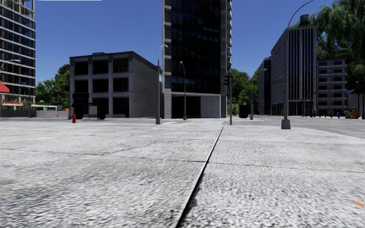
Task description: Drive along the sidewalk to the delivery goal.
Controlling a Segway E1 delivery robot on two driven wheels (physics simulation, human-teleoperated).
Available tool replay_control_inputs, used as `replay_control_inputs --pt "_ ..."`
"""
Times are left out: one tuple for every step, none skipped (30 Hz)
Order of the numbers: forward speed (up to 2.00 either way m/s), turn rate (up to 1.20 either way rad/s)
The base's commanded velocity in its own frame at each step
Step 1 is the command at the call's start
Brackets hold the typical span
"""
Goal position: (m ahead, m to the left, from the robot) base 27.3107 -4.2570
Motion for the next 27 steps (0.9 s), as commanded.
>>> replay_control_inputs --pt "2.00 0.00" --pt "2.00 0.00" --pt "2.00 0.00" --pt "2.00 0.00" --pt "2.00 0.00" --pt "2.00 0.00" --pt "2.00 0.00" --pt "2.00 0.00" --pt "2.00 0.00" --pt "2.00 0.00" --pt "2.00 0.00" --pt "2.00 0.00" --pt "2.00 0.00" --pt "2.00 0.00" --pt "2.00 0.00" --pt "2.00 0.00" --pt "2.00 0.00" --pt "2.00 0.00" --pt "2.00 0.00" --pt "2.00 0.00" --pt "2.00 0.00" --pt "2.00 0.00" --pt "2.00 0.00" --pt "2.00 0.00" --pt "2.00 0.00" --pt "2.00 0.00" --pt "2.00 0.00"
